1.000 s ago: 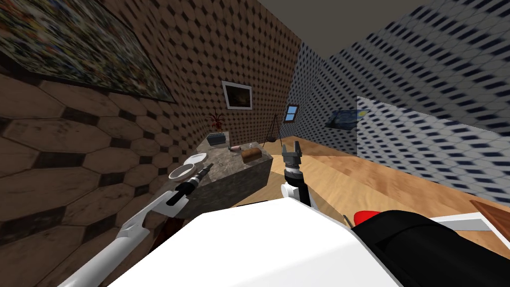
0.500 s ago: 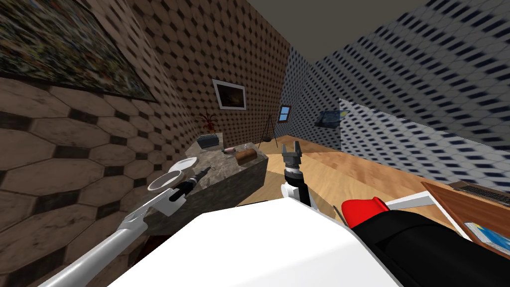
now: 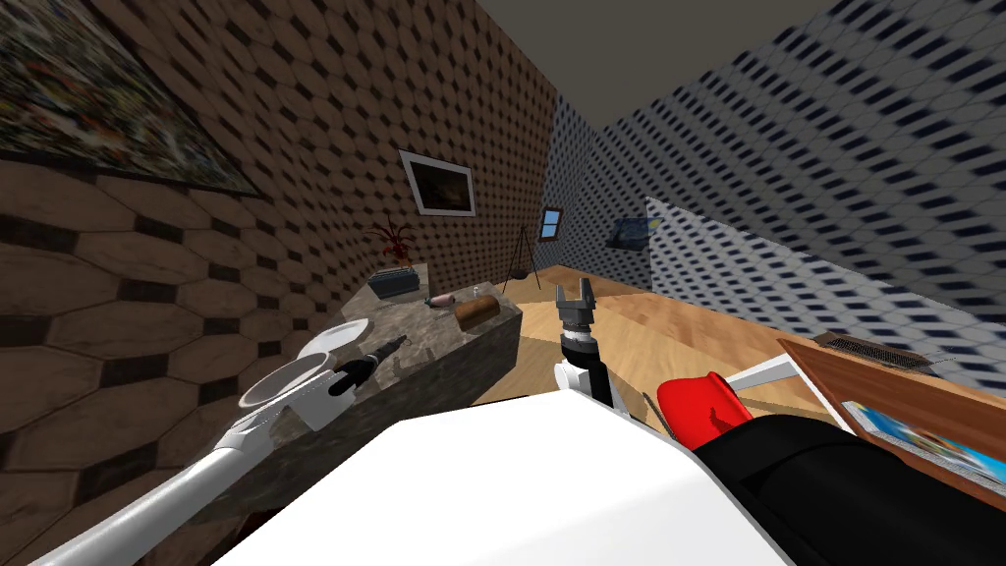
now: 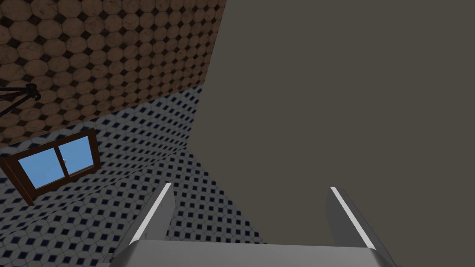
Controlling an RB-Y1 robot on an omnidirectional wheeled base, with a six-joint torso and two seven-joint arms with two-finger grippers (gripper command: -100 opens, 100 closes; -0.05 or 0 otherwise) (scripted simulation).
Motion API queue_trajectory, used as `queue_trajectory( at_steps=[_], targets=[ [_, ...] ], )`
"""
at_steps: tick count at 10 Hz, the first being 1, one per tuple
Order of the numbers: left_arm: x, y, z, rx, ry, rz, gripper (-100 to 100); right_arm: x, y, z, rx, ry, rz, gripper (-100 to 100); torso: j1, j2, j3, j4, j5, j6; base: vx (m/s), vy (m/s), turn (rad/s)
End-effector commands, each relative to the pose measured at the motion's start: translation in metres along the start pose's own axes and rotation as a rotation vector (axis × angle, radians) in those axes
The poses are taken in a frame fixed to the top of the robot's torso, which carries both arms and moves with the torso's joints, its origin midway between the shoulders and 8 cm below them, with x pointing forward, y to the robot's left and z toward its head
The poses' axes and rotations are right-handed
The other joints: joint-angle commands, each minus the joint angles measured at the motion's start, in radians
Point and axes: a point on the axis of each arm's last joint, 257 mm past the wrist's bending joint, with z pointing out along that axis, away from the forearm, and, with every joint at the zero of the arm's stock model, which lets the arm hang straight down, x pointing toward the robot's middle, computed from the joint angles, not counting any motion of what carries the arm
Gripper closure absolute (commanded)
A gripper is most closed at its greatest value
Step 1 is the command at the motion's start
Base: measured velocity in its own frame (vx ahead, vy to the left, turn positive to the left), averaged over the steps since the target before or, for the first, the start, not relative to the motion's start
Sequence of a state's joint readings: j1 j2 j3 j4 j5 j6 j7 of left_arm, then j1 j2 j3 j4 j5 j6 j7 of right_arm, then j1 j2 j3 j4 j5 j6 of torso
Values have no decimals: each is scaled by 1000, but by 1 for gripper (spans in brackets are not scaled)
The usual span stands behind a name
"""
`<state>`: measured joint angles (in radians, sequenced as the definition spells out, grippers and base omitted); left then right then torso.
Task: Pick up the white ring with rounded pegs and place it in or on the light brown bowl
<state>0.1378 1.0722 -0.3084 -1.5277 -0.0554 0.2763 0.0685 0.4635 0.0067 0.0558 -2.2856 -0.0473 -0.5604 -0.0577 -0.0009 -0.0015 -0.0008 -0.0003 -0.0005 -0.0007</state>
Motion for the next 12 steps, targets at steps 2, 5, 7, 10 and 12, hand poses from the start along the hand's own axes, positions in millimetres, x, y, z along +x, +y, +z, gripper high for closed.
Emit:
queue_trajectory(
  at_steps=[2, 5, 7, 10, 12],
  targets=[
    [-1, 36, 3, -108, 17, 66, -100, 0, 0, 0, 0, 0, 0, 0, 0, 0, 0, 0, 0, 0, 44, -22, -162],
    [-4, 57, 2, -170, 26, 103, -100, 0, 0, 0, 0, 0, 0, 0, 1, 1, 0, 0, 0, 0, 31, -10, -77],
    [-5, 73, 0, -215, 33, 128, -100, 0, 0, 0, 0, 0, 0, 0, 1, 1, 1, 0, 0, 0, 24, -8, -101],
    [-3, 76, 0, -227, 35, 134, 0, 0, 0, 0, 0, 0, 0, 0, 1, 2, 1, 0, 0, -1, 12, -2, -39],
    [4, 85, 4, -237, 33, 127, -100, 0, 0, 0, 0, 0, 0, 0, 2, 2, 1, 0, 1, 0, 40, 33, -68]
  ],
)
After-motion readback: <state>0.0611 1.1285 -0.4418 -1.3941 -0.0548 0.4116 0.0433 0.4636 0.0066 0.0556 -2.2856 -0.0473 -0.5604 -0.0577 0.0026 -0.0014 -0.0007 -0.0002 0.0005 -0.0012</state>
